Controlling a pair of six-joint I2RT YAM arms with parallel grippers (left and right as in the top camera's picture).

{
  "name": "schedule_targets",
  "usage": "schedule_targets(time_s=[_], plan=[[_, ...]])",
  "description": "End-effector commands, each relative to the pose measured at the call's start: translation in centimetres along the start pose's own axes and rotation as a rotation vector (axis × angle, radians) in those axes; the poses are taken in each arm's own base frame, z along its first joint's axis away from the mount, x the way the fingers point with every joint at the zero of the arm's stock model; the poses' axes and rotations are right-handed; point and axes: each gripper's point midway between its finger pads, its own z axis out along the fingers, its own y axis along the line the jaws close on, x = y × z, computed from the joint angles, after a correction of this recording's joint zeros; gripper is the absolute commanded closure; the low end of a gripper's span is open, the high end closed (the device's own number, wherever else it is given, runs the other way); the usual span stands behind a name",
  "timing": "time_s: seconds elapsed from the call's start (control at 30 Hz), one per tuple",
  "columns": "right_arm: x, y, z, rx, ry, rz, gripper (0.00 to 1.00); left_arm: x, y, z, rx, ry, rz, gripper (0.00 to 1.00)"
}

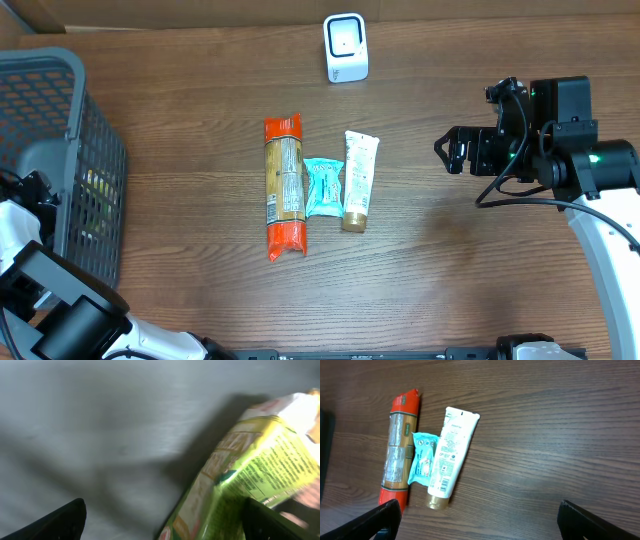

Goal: Scan the item barcode
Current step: 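Reach into the basket and grasp the yellow-green snack bag with left gripper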

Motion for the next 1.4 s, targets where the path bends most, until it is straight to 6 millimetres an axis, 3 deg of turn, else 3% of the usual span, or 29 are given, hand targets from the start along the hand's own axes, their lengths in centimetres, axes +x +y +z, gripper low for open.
schedule_targets(time_s=[0.0,0.1,0.27,0.4,0.43,0.5,0.57,0.73,1.1,1.2,1.37], plan=[[-0.8,0.6,-0.6,-0.011,-0.027,-0.015,0.00,1.6,5.7,0.0,-0.327,0.068,-0.089,0.10],[-1.0,0.6,-0.6,-0.012,-0.034,-0.018,0.00,0.9,6.1,-0.3,-0.348,0.046,-0.090,0.06],[-1.0,0.6,-0.6,-0.012,-0.034,-0.018,0.00,-2.0,4.1,-1.1,-0.272,-0.020,-0.018,0.05],[-1.0,0.6,-0.6,-0.012,-0.034,-0.018,0.00,-4.4,0.1,-1.4,-0.125,-0.080,0.192,0.02],[-1.0,0.6,-0.6,-0.012,-0.034,-0.018,0.00,-5.0,-1.9,-1.4,-0.052,-0.105,0.300,0.00],[-1.0,0.6,-0.6,-0.012,-0.034,-0.018,0.00,-4.9,-4.0,-1.4,0.027,-0.118,0.426,0.00],[-1.0,0.6,-0.6,-0.012,-0.034,-0.018,0.00,-4.3,-4.9,-1.3,0.044,-0.098,0.505,0.01],[-1.0,0.6,-0.6,-0.012,-0.034,-0.018,0.00,-3.7,-4.2,-0.8,0.012,-0.068,0.512,0.00],[-1.0,0.6,-0.5,-0.012,-0.033,-0.018,0.00,-0.1,-4.1,1.8,0.043,0.031,0.496,0.00],[-0.9,0.6,-0.5,-0.012,-0.033,-0.018,0.00,0.3,-4.1,2.2,0.047,0.042,0.494,0.07],[-0.9,0.6,-0.5,-0.012,-0.033,-0.018,0.00,0.3,-4.1,2.2,0.046,0.042,0.494,0.28]])
